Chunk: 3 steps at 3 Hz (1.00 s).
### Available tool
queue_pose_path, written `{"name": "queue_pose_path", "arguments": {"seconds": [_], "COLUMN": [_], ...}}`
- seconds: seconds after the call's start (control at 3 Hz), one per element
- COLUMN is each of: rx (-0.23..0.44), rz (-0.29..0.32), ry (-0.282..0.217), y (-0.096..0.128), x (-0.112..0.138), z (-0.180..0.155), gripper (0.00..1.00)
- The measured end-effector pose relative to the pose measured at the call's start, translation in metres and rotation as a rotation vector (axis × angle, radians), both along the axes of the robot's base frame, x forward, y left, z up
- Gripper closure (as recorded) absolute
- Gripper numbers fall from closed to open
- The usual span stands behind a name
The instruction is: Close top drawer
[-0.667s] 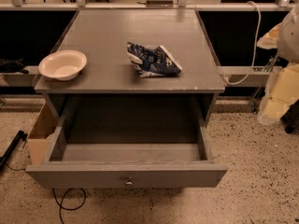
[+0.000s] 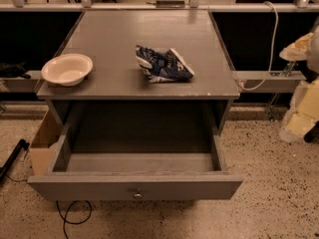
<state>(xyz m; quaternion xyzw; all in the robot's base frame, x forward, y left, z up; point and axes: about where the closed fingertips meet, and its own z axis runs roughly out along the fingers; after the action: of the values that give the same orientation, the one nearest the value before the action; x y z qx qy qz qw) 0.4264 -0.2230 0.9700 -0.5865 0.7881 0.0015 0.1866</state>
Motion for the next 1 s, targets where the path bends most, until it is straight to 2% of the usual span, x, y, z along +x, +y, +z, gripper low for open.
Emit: {"name": "queue_pose_path", "arguments": {"seconds": [0.33,0.67,1.0], "rx": [0.121,0.176,0.185], "rz": [0.017,0.044,0.040], "ry": [0.050,0.085,0.089], "y": [-0.001,0.003,0.002], "x": [-0.038,-0.062,-0.064], "z": [-0.024,-0.041,-0.044], "gripper": [0.00,0.00,0.00]}}
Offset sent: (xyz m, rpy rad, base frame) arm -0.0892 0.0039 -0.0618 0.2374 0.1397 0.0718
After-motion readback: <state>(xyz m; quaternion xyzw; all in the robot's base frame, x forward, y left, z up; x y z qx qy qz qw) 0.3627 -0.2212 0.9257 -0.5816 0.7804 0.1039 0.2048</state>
